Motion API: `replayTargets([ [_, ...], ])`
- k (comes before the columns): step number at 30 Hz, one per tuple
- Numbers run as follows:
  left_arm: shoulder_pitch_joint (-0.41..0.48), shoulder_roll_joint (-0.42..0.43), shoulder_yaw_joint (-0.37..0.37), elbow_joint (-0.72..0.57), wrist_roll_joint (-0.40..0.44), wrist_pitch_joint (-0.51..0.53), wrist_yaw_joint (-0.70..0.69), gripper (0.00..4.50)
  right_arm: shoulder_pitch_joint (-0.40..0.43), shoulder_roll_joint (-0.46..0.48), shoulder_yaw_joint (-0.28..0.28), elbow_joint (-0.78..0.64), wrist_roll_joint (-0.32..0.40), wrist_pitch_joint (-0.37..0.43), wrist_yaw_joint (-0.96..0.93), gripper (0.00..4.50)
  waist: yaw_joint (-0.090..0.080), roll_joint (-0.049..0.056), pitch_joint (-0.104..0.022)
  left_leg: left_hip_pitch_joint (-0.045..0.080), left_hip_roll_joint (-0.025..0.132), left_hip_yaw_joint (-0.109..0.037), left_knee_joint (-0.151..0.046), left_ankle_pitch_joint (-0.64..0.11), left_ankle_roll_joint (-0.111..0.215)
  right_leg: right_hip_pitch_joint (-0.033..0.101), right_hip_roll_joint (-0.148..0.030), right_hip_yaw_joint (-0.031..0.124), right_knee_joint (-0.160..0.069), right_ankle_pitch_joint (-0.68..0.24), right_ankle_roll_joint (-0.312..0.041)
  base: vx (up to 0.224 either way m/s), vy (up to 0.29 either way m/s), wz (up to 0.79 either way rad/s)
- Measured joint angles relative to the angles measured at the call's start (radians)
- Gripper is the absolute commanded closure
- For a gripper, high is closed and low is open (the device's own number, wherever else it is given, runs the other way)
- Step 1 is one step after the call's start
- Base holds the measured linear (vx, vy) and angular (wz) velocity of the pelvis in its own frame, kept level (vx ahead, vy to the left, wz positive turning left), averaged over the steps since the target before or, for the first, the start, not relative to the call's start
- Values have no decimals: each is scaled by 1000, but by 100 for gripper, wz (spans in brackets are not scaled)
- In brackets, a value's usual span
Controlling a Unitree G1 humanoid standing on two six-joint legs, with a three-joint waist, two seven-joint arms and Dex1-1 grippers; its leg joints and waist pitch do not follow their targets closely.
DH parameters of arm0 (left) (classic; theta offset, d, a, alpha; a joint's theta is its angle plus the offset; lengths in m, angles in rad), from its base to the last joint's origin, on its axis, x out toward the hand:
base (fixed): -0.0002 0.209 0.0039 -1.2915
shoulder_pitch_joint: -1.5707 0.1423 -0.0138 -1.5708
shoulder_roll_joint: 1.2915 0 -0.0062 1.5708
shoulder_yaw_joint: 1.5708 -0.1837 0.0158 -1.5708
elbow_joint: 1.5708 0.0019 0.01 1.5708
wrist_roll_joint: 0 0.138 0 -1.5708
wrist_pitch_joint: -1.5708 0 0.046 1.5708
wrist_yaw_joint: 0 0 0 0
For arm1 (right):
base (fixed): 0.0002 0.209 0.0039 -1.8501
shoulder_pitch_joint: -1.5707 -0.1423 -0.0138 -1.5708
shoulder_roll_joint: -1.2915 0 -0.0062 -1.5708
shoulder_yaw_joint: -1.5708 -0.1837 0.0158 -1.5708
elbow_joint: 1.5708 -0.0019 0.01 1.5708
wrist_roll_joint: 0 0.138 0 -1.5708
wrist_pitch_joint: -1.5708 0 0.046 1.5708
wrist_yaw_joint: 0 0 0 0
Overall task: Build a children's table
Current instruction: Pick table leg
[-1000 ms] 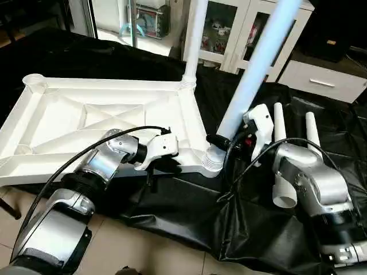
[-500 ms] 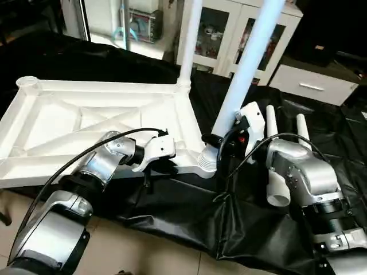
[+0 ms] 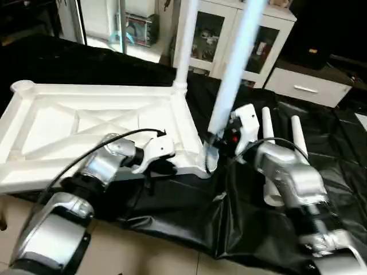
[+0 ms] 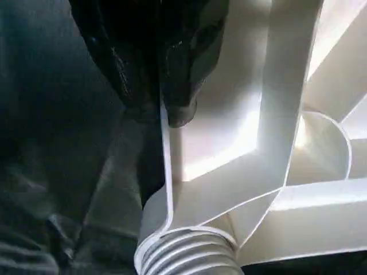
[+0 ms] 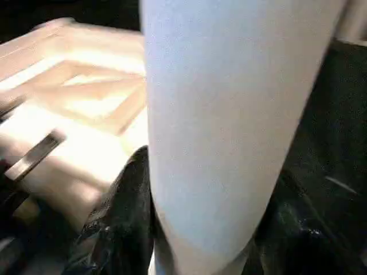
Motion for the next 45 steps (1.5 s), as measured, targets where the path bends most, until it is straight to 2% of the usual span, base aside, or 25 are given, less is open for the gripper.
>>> replayTargets([
  [3,-14,-65,11,-13,2,114,80,450,-66,65,-53,119,-18,-48,-176,269,-7,4,3,-2,-3,-1,0,0,0,2,-1,0,-11,0,0,0,0,0],
  [6,-31,-134,30,-18,0,218,171,450,-125,111,-98,216,-44,-103,-340,269,-16,7,8,-4,-14,-1,-2,-2,3,0,-11,0,-15,0,0,0,0,0],
  [9,-52,-169,37,-18,5,274,243,450,-168,142,-101,275,-89,-159,-456,269,-17,3,7,-17,-16,-1,-2,-3,5,-6,-13,0,-15,0,0,0,0,0],
  [12,-63,-186,37,-16,15,279,298,450,-186,169,-99,291,-111,-199,-497,269,-16,-3,8,-19,-16,6,-2,-2,6,-11,-13,7,-8,5,-1,0,0,0],
  [15,-72,-176,38,-15,19,269,329,450,-194,184,-98,283,-117,-228,-504,269,-16,-8,8,-20,-15,8,-2,-2,6,-16,-13,8,-5,21,1,0,0,0],
  [19,-60,-76,38,-33,40,149,327,450,-188,208,-121,219,-62,-252,-422,269,-24,-9,10,-24,-10,9,-5,-2,6,-33,-8,10,9,22,-2,13,-9,-1],
  [21,-26,0,38,-76,45,44,273,450,-152,192,-126,142,-5,-222,-343,270,-17,-6,12,-29,-5,9,-9,3,10,-41,-2,9,12,18,-10,60,-47,-4],
  [24,-12,48,38,-92,45,-36,225,450,-146,162,-146,86,53,-178,-287,270,-4,-6,13,-36,-2,13,-10,2,11,-51,2,10,20,13,-17,39,-25,0],
  [28,17,72,41,-138,35,-50,186,450,-148,102,-183,-45,152,-107,-199,270,5,-2,17,-34,0,19,-8,0,14,-53,2,12,25,11,-21,0,0,0],
  [29,27,76,42,-150,30,-55,172,420,-149,86,-196,-74,172,-91,-179,270,7,-1,17,-33,1,19,-8,0,14,-53,2,12,26,11,-21,0,0,0],
  [31,62,91,56,-195,-12,-57,129,402,-149,23,-209,-141,218,-29,-114,270,11,4,20,-32,2,21,-7,1,13,-53,2,13,27,11,-21,0,0,0],
  [35,86,91,116,-317,-151,-41,37,363,-148,-59,-225,-196,270,57,-20,270,15,2,23,-31,5,22,2,3,9,-53,2,13,36,11,-22,0,0,0],
  [37,75,91,166,-372,-232,-3,-6,352,-148,-91,-214,-217,292,89,35,270,13,3,24,-29,6,22,8,0,2,-52,1,14,42,11,-22,0,0,0],
  [39,32,86,245,-372,-317,40,-16,328,-147,-140,-190,-233,303,124,102,270,14,3,24,-28,7,22,10,4,-4,-51,2,13,44,15,-23,-56,-11,1],
  [43,-128,52,419,-302,-430,88,84,310,-125,-193,-147,-260,312,175,197,270,21,3,24,-27,8,20,13,5,-6,-47,2,11,43,18,-16,-28,-6,1],
  [45,-180,37,469,-308,-485,115,121,282,-116,-194,-124,-269,326,203,224,270,25,3,24,-21,8,19,14,5,-6,-41,2,11,42,18,-16,0,0,0],
])
